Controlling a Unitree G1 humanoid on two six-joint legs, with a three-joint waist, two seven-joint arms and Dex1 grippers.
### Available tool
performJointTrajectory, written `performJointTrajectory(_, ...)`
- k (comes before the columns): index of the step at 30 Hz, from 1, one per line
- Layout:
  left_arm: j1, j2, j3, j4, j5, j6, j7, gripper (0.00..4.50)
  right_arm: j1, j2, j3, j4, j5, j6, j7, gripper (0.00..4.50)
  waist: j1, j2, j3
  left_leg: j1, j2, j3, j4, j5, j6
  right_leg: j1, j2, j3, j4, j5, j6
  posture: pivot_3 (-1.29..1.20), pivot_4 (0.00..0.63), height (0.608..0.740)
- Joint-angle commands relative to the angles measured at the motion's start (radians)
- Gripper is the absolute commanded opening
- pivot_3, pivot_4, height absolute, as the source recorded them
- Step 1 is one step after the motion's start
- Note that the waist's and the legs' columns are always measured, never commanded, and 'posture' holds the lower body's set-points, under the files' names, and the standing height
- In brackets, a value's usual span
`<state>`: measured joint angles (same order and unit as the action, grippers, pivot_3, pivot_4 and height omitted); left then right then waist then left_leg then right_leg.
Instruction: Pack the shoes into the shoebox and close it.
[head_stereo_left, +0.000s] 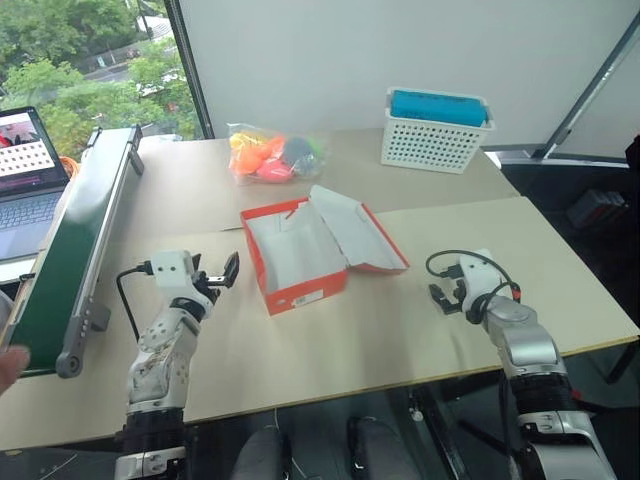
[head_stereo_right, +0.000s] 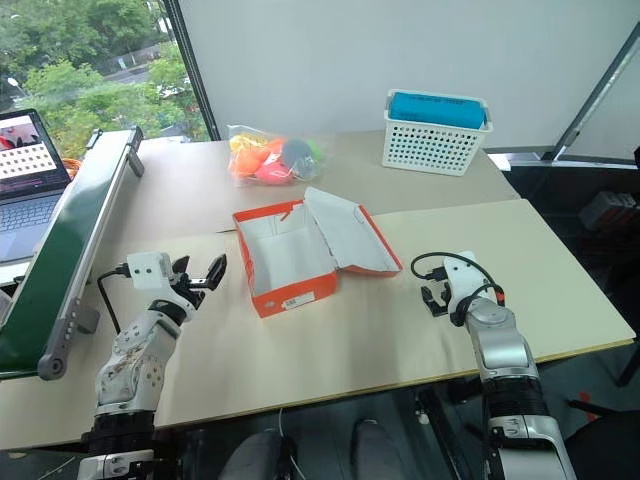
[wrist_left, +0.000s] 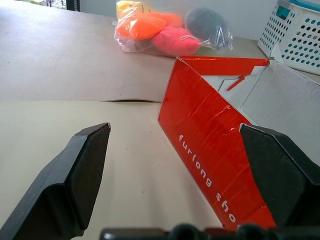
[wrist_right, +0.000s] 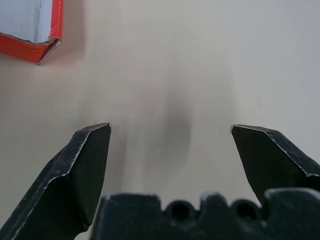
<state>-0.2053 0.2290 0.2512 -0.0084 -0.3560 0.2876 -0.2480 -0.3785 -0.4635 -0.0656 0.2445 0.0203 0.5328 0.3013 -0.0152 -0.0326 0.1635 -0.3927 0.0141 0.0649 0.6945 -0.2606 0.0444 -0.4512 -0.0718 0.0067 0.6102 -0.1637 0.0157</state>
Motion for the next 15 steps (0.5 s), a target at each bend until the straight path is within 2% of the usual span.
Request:
performJointTrajectory(1,-0.036,0.028,-0.026,-0.015,0.007,-0.02,-0.049,4.43,-0.016,0.004,-0.094,-0.046,0.01,0.036,-0.089,4.5,0.0,0.0,0.0,0.0,0.0,0.0,0.0,0.0,0.0,0.0,0.0,0.0,0.0,0.0,0.0,0.0,0.15,0.74)
performJointTrajectory(3,-0.063,0.069,-0.044,-0.027,0.019,-0.029,-0.091,4.43,-0.103,0.024,-0.205,-0.136,0.023,0.035,-0.222,4.5,0.002,0.0,0.001,-0.001,0.0,0.0,0.0,0.0,0.0,-0.001,0.0,0.0,0.001,0.0,0.0,0.0,0.15,0.74)
performJointTrajectory(5,-0.07,0.105,-0.035,-0.038,0.032,-0.042,-0.1,4.43,-0.246,0.056,-0.187,-0.271,0.081,0.047,-0.195,4.5,-0.003,0.002,0.002,-0.004,-0.001,0.001,0.001,0.0,0.0,-0.005,0.0,0.001,0.001,0.001,0.0,0.0,0.15,0.74)
performJointTrajectory(7,-0.08,0.126,0.0,-0.041,0.015,-0.043,-0.094,4.43,-0.376,0.118,-0.102,-0.369,0.184,0.095,-0.085,4.5,-0.022,0.004,0.003,-0.005,0.0,0.004,0.001,0.0,0.0,-0.008,0.001,0.006,0.001,0.003,0.001,0.0,0.15,0.74)
performJointTrajectory(9,-0.094,0.142,0.037,-0.051,-0.013,-0.023,-0.083,4.43,-0.428,0.163,0.005,-0.432,0.256,0.148,0.037,4.5,-0.041,0.003,0.003,-0.004,0.002,0.004,0.0,0.0,0.0,-0.008,0.004,0.007,0.001,0.003,0.001,0.0,0.15,0.74)
performJointTrajectory(13,-0.088,0.197,0.132,-0.115,-0.066,0.079,-0.038,4.43,-0.428,0.172,0.194,-0.483,0.355,0.194,0.269,4.5,-0.026,-0.011,-0.006,0.001,0.013,-0.003,-0.002,-0.003,-0.002,-0.003,0.014,0.0,0.001,0.003,-0.007,0.0,0.15,0.74)
performJointTrajectory(15,-0.055,0.261,0.199,-0.17,-0.103,0.169,-0.036,4.43,-0.413,0.149,0.276,-0.464,0.356,0.168,0.367,4.5,-0.018,-0.012,-0.006,-0.002,0.015,-0.004,-0.001,-0.004,-0.004,-0.004,0.013,-0.004,0.001,0.003,-0.011,0.0,0.15,0.74)
